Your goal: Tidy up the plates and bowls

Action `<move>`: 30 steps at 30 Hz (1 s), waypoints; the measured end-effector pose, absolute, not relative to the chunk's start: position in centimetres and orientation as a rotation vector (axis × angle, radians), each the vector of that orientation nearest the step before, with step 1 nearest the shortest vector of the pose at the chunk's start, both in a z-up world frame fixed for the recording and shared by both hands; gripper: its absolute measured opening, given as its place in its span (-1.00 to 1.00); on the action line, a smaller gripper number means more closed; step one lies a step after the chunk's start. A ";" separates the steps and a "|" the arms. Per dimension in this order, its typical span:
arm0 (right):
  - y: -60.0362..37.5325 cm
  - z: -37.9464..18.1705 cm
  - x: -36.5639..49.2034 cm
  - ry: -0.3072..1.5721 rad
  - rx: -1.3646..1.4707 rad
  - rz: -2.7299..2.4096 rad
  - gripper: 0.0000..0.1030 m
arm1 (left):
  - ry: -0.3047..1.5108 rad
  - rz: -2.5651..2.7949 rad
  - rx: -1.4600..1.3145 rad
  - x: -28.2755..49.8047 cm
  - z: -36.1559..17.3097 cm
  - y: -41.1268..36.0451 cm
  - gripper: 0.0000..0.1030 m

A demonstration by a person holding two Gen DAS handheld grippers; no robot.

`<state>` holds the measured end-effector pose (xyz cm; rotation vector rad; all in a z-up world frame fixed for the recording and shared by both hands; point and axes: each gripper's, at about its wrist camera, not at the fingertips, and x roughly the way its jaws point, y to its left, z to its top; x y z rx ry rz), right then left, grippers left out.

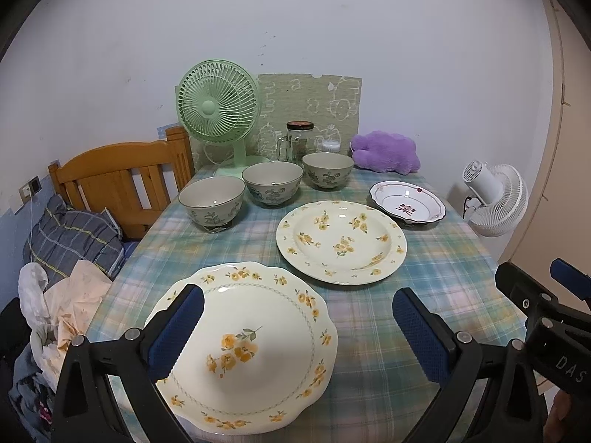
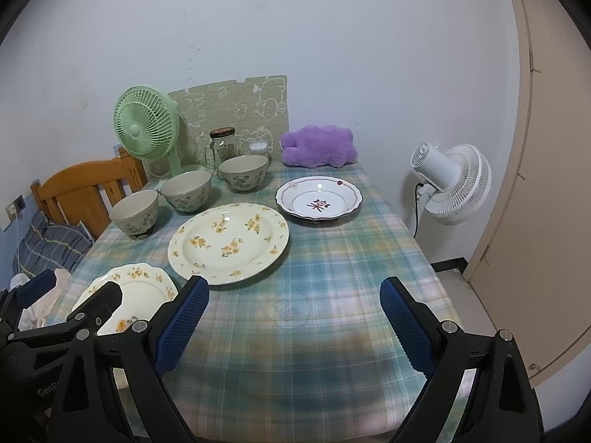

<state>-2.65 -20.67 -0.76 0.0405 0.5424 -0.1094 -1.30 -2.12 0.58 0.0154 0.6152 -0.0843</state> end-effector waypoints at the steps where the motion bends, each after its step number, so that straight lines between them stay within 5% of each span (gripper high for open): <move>1: -20.7 -0.8 -2.7 0.542 0.040 -0.108 0.85 | 0.615 -0.085 0.014 -1.3 0.6 -2.1 0.98; 30: -20.8 -0.8 -2.8 0.544 0.044 -0.110 0.85 | 0.617 -0.088 0.012 -1.6 0.6 -2.4 0.95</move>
